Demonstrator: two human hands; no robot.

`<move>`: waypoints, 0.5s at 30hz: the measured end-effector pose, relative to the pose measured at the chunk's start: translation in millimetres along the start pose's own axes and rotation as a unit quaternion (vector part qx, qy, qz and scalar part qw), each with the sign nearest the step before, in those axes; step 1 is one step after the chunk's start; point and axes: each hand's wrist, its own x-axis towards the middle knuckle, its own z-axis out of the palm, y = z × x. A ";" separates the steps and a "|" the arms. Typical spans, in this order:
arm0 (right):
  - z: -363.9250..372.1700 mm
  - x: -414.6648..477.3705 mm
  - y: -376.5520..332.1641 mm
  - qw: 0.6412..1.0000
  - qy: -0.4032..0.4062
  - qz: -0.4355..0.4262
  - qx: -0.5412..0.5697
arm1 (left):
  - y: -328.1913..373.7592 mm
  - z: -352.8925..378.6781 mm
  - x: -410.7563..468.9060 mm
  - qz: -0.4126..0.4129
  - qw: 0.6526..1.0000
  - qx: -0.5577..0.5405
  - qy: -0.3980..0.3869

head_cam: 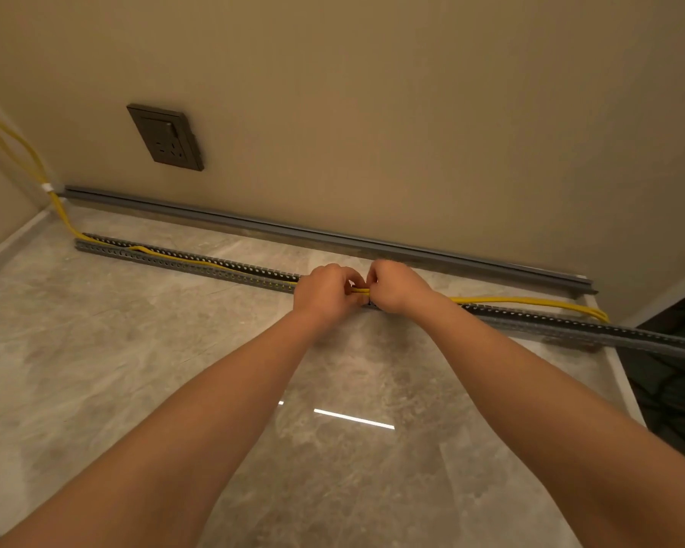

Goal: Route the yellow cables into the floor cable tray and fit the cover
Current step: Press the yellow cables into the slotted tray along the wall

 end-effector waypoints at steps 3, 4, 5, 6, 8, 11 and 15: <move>-0.1 -0.6 3.6 0.999 0.004 0.005 0.036 | 5.7 3.1 -0.9 0.011 0.999 0.048 0.002; -0.4 -0.7 4.9 0.999 0.006 0.003 0.044 | 6.4 3.3 -0.7 0.012 0.998 0.055 0.001; -0.7 -1.4 6.7 0.999 0.009 0.000 0.043 | 6.5 3.3 -0.1 0.013 0.998 0.057 0.000; -0.7 -2.4 9.0 0.999 0.014 -0.004 0.034 | 6.3 3.0 0.5 0.014 0.998 0.056 -0.002; -0.9 -5.6 15.6 0.999 0.029 -0.011 0.008 | 6.6 1.9 0.9 0.012 0.999 0.052 -0.003; -3.6 -10.7 31.4 0.999 0.050 -0.007 -0.021 | 7.7 1.6 1.0 0.003 0.999 0.042 0.001; -10.9 -17.6 56.2 0.997 0.054 -0.009 -0.045 | 8.2 2.0 0.7 -0.006 0.999 0.035 0.004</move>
